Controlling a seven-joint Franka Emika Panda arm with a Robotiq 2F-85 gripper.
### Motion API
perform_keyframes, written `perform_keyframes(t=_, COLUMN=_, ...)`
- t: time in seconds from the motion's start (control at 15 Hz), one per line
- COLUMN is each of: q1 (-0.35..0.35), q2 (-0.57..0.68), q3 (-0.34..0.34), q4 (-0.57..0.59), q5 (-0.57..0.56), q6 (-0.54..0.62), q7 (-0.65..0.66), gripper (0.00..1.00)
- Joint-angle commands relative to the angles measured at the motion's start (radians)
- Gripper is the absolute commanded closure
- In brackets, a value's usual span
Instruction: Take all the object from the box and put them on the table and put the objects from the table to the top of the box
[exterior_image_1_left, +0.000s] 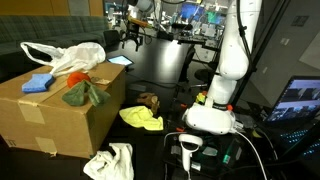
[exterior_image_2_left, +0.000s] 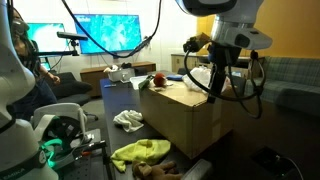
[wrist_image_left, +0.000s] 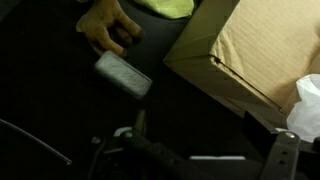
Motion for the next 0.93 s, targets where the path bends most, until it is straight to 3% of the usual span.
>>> perform_keyframes(t=0.0, q1=0.013, q2=-0.035, q3=0.006, q4=-0.004, q5=0.003, q6=-0.014, q7=0.012, gripper=0.00)
perform_keyframes(t=0.4, q1=0.109, q2=-0.192, q3=0.073, q4=-0.119, q5=-0.096, q6=0.028, q7=0.015, gripper=0.00)
perform_keyframes(t=0.87, q1=0.209, q2=-0.224, q3=0.189, q4=-0.075, q5=-0.209, q6=0.046, q7=0.063, gripper=0.00)
